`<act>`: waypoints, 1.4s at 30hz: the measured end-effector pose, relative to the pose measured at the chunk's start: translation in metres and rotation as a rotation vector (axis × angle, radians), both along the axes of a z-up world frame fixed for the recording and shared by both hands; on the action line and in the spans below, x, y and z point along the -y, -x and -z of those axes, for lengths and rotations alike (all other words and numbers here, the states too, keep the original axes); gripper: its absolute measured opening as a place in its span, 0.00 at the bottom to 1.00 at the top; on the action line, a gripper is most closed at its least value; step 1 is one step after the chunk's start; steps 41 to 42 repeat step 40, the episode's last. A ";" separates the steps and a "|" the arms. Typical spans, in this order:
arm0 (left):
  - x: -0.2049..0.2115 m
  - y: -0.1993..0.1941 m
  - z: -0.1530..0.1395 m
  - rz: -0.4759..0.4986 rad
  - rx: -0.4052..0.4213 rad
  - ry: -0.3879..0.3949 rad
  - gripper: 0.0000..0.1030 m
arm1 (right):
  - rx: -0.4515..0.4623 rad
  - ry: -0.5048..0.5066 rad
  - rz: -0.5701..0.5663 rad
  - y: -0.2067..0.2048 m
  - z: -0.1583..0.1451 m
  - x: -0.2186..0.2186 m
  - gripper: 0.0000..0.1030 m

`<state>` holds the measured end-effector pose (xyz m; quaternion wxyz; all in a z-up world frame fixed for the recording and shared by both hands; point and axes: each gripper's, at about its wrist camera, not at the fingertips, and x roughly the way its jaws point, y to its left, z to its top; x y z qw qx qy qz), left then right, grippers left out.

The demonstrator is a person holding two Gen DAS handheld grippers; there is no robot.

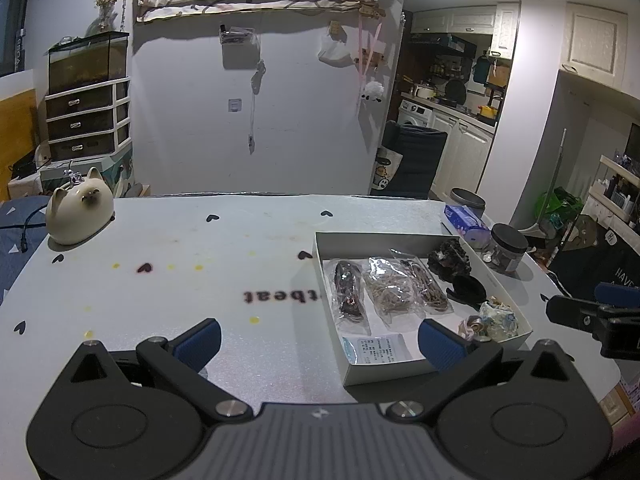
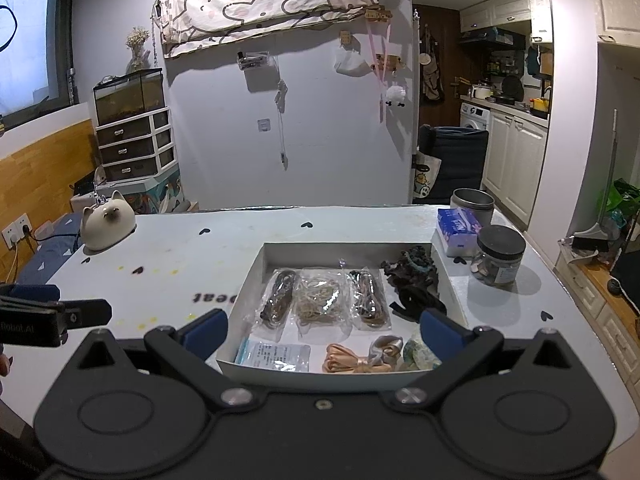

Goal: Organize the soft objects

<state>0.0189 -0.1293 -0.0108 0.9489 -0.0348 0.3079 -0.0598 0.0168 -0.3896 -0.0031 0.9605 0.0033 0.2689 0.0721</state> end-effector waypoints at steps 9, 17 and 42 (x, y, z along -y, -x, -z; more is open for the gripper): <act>0.000 0.000 0.000 0.000 0.001 0.000 1.00 | 0.000 -0.004 0.004 0.000 0.001 0.000 1.00; -0.001 0.000 -0.002 -0.004 0.003 0.001 1.00 | 0.001 -0.002 -0.001 0.000 0.001 -0.001 1.00; -0.002 0.002 -0.003 -0.002 0.006 -0.001 1.00 | 0.002 -0.003 0.002 -0.001 0.001 -0.001 1.00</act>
